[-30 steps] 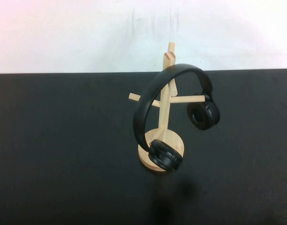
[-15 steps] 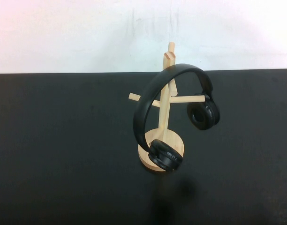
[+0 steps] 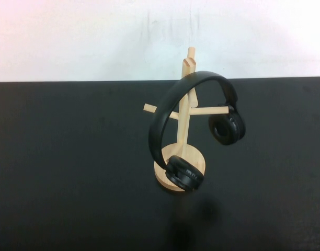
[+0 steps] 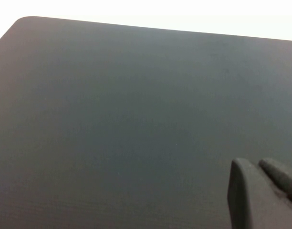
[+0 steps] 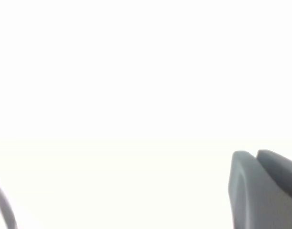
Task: Take out the headphones from the headphone stand
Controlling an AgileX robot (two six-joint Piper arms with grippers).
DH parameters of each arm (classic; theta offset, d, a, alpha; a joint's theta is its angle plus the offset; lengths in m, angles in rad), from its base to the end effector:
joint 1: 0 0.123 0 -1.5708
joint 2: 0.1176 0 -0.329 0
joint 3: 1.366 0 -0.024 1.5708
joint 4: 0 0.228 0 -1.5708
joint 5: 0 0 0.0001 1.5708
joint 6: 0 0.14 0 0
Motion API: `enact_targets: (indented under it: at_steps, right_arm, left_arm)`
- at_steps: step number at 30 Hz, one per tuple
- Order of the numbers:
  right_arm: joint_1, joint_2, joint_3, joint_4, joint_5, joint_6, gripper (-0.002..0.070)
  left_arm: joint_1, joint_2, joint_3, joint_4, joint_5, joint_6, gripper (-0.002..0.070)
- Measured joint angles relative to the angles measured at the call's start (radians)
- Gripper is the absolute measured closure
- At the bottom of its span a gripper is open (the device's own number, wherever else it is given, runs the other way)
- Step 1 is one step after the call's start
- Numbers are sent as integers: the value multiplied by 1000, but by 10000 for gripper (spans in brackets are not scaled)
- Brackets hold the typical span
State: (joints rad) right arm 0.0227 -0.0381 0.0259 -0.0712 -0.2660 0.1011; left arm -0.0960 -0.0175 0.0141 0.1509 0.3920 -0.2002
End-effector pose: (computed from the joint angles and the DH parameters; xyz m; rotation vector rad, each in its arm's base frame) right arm 0.0273 0.0032 0.2455 -0.0105 1.2063 0.0595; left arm 0.0318 0.0050 0.1594 -0.0066 1.8680 -0.0545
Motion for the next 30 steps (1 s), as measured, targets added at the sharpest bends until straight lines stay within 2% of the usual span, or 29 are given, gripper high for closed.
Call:
enact_targets:
  at_steps: [3, 4, 6, 7, 8, 10, 11, 12, 13, 14, 17, 18, 19, 21, 27, 30]
  right_arm:
    - [0, 0, -6, 37, -163, 57, 684]
    - [0, 0, -22, 60, -536, 106, 684]
    - [0, 0, -76, 125, -549, 112, 684]
    - [0, 0, -120, 148, -417, 100, 684]
    - [0, 4, -170, 160, -485, 115, 684]
    - [0, 18, -296, 166, -414, 122, 684]
    - [0, 32, -367, 166, -239, 211, 684]
    - [0, 50, -427, 161, -141, 211, 684]
    - [0, 80, -502, 143, -249, 182, 684]
    - [0, 120, -571, 114, 128, 196, 684]
    - [0, 262, -725, 14, 420, 177, 684]
    - [0, 319, -757, 0, 234, 192, 684]
    - [0, 375, -786, -2, 566, 139, 684]
    - [0, 467, -808, -2, 632, 69, 684]
    - [2, 706, -808, 15, 611, -151, 684]
    - [4, 814, -808, 90, 595, -351, 682]
  left_arm:
    - [0, 0, 0, 0, 0, 0, 673]
    - [0, 0, 0, 0, 0, 0, 673]
    - [0, 0, 0, 0, 0, 0, 673]
    - [0, 0, 0, 0, 0, 0, 673]
    - [0, 0, 0, 0, 0, 0, 673]
    - [0, 0, 0, 0, 0, 0, 673]
    - [0, 0, 0, 0, 0, 0, 673]
    - [0, 0, 0, 0, 0, 0, 673]
    - [0, 0, 0, 0, 0, 0, 673]
    - [0, 0, 0, 0, 0, 0, 673]
    - [0, 0, 0, 0, 0, 0, 673]
    - [0, 0, 0, 0, 0, 0, 673]
    - [0, 0, 0, 0, 0, 0, 673]
    - [0, 0, 0, -2, 0, 0, 673]
    - [0, 0, 0, -2, 0, 0, 673]
    - [0, 0, 0, -2, 0, 0, 673]
